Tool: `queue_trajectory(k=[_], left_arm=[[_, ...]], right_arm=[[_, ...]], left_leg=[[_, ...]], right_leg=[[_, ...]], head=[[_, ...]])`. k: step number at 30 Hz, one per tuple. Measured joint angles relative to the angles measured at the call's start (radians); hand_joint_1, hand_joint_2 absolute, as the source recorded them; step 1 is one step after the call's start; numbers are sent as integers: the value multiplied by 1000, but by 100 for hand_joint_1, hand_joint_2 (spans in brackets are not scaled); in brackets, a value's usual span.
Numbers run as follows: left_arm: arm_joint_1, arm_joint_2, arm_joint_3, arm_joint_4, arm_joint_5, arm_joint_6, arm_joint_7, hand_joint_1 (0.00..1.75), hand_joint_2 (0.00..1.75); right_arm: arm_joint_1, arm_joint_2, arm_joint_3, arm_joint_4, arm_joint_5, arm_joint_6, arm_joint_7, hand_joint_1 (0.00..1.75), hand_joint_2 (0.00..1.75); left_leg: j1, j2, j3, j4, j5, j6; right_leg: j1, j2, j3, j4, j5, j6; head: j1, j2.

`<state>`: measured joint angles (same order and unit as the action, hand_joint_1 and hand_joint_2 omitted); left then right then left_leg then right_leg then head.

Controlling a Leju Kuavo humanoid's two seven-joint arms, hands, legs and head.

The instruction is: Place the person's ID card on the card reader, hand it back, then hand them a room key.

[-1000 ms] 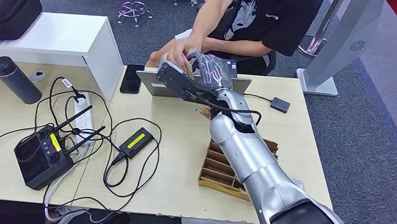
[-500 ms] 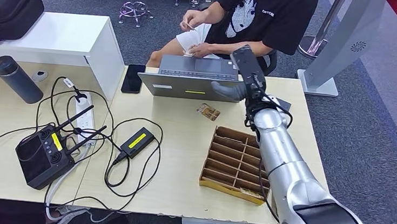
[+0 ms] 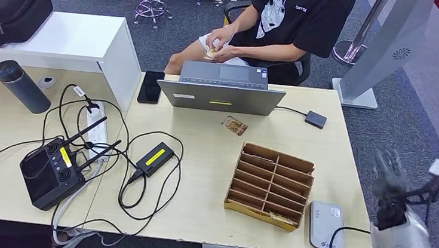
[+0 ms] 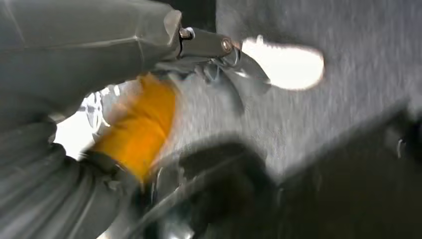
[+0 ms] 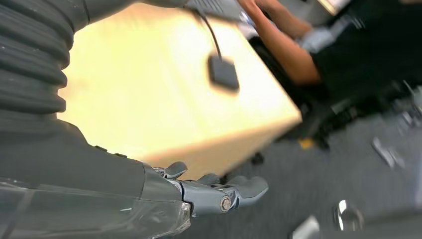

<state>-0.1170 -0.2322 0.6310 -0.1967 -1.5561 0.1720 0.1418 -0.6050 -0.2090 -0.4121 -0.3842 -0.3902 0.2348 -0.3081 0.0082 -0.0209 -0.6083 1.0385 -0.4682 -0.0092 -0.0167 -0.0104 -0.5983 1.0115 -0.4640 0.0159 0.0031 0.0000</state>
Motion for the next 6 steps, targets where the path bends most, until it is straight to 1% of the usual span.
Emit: queue_trajectory(k=[2, 4, 6], left_arm=[[8, -19, -15, 1, 4, 67, 4, 0, 175], [16, -31, -23, 1, 7, 120, 6, 0, 175], [21, -40, -29, 1, 8, 140, 6, 0, 175]], right_arm=[[63, -32, -70, 13, -37, 16, -1, 0, 175], [125, -53, -134, 26, -65, 18, 1, 0, 175], [167, -63, -174, 35, -80, 20, 4, 0, 175]], left_leg=[[0, 0, 1, 0, -2, 1], [0, 1, 1, 0, -3, 1], [0, 1, 0, 0, -3, 1]], right_leg=[[0, 0, 1, -1, -1, 1], [0, 0, 1, -1, -2, 1], [0, 0, 1, -2, -2, 1]], head=[[-1, 0], [-1, 0], [0, 0]])
